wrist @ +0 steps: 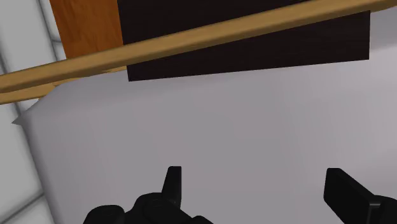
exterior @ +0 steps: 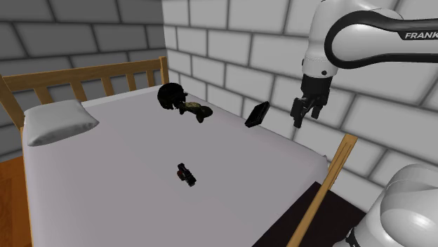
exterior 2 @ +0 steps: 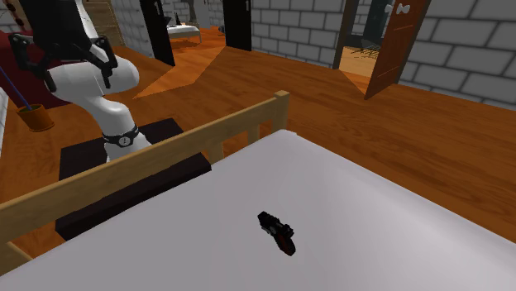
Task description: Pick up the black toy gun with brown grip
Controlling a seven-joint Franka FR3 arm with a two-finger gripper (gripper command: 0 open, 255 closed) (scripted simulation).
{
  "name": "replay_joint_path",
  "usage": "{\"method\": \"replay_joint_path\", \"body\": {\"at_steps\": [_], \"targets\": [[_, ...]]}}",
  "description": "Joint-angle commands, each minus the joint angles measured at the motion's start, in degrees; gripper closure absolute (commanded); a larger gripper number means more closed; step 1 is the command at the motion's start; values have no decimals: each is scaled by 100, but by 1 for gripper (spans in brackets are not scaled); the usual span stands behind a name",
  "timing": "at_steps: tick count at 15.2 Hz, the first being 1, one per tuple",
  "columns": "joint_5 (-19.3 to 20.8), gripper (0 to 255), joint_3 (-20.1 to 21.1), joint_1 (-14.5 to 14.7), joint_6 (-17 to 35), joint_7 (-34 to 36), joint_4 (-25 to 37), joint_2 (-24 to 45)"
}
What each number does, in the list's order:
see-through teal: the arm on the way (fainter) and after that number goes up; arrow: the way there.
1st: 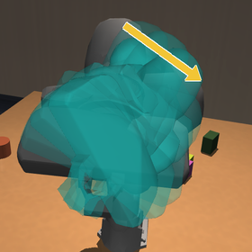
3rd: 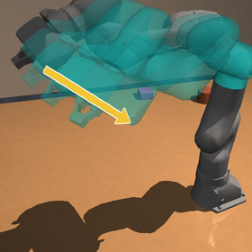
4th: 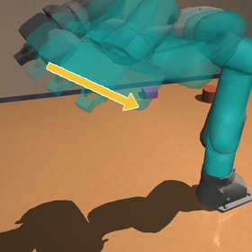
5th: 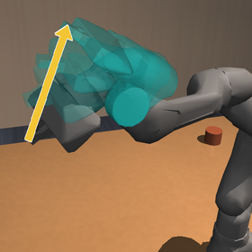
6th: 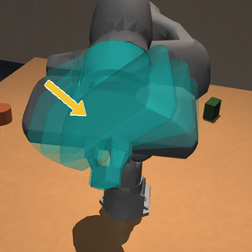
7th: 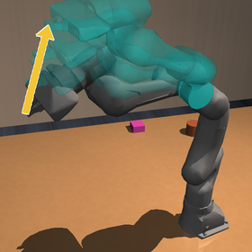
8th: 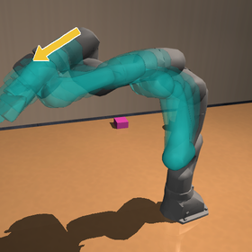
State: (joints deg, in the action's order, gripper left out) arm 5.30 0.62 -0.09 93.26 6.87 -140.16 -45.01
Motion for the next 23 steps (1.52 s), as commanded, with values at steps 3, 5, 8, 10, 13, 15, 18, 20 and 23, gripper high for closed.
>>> {"method": "replay_joint_path", "body": {"at_steps": [3,5,8,10,13,15,18,20,23], "targets": [[-89,0,87,66,368,108,-100,254],[-172,0,176,130,737,212,-169,537],[-280,0,312,220,1285,361,-216,1010],[-340,0,403,276,1642,457,-208,1355],[-407,0,541,352,2158,599,-137,1909],[-434,0,633,396,2484,695,-51,2297],[-441,0,768,455,2938,845,135,2903],[-422,0,853,491,3214,950,296,3317],[-352,0,970,547,3583,1121,591,3949]]}}
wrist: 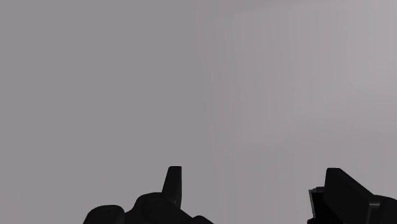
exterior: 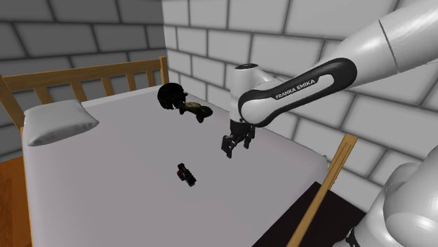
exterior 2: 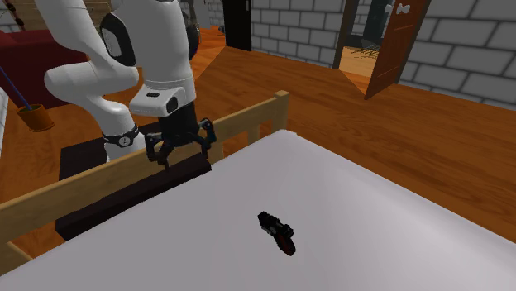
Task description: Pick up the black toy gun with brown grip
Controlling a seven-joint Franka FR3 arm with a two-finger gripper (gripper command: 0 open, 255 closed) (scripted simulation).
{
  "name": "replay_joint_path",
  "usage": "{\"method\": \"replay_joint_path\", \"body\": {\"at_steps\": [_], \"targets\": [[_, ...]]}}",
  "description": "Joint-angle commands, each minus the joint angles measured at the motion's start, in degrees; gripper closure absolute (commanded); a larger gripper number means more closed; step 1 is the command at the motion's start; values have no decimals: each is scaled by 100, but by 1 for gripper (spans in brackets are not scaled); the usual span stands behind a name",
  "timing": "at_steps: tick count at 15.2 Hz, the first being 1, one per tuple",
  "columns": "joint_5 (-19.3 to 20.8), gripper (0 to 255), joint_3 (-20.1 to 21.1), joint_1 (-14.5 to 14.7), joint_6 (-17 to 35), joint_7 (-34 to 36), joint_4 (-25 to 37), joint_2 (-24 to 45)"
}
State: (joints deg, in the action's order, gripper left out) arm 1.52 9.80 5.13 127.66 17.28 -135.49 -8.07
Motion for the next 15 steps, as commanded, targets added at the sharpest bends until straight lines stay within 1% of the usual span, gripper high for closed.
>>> {"method": "replay_joint_path", "body": {"at_steps": [1,8,15], "targets": [[60,0,86,46,253,140,236,467],[399,0,228,259,829,573,1215,1962],[739,0,208,613,1065,910,2533,3450]]}}
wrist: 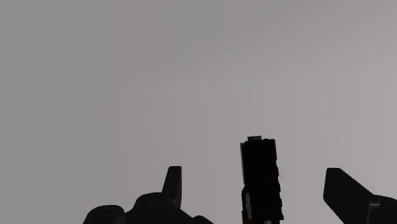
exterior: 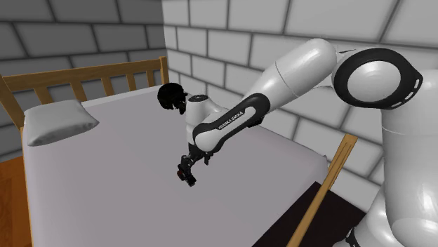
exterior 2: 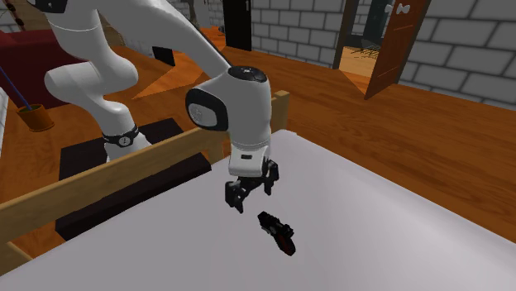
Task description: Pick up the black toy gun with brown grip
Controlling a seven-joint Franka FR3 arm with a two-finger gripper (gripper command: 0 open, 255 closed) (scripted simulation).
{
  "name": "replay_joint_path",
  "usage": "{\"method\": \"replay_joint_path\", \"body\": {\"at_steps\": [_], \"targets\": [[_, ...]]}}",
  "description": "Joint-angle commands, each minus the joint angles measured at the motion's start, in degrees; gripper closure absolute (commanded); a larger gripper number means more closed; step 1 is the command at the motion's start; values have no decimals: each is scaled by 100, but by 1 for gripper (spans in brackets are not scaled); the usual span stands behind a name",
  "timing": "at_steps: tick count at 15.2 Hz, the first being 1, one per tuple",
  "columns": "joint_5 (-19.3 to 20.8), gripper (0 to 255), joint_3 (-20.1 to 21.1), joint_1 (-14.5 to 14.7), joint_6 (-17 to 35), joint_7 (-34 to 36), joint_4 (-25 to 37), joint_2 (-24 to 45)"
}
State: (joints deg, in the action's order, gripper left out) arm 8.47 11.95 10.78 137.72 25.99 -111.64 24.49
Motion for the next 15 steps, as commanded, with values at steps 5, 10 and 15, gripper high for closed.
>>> {"method": "replay_joint_path", "body": {"at_steps": [5,10,15], "targets": [[147,0,-52,187,173,123,609,744],[231,0,-119,235,462,179,628,1056],[232,255,-120,240,468,186,623,1056]]}}
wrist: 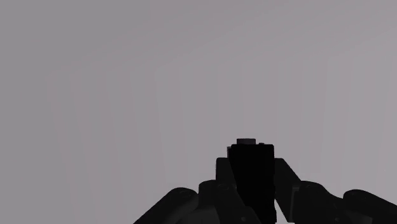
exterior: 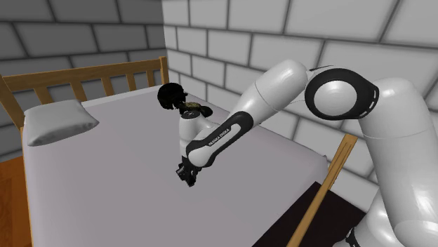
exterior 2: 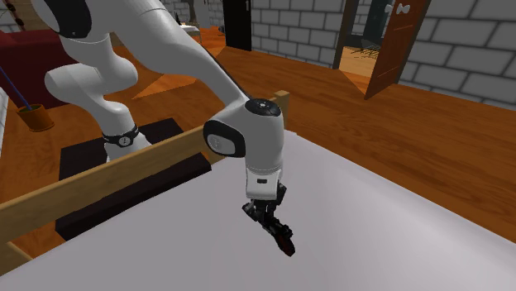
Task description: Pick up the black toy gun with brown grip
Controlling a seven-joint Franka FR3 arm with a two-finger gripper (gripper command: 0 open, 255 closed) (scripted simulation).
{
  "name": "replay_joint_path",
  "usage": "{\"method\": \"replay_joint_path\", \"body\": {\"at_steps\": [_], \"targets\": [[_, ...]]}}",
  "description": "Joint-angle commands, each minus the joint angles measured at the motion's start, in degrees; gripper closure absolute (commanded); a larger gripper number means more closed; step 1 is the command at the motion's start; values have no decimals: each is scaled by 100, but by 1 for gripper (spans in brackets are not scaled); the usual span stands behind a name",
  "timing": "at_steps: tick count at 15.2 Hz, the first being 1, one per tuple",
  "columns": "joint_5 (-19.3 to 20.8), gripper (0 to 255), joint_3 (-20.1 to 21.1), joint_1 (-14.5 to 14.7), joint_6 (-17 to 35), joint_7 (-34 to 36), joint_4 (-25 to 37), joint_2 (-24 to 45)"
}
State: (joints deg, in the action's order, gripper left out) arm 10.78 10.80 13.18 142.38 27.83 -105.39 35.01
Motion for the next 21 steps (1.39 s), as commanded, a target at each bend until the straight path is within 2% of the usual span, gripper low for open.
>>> {"method": "replay_joint_path", "body": {"at_steps": [1,7,21], "targets": [[2,255,-4,-1,1,2,-1,5],[0,255,-3,-6,-4,-5,4,5],[-212,255,153,-117,-762,-147,30,-736]]}}
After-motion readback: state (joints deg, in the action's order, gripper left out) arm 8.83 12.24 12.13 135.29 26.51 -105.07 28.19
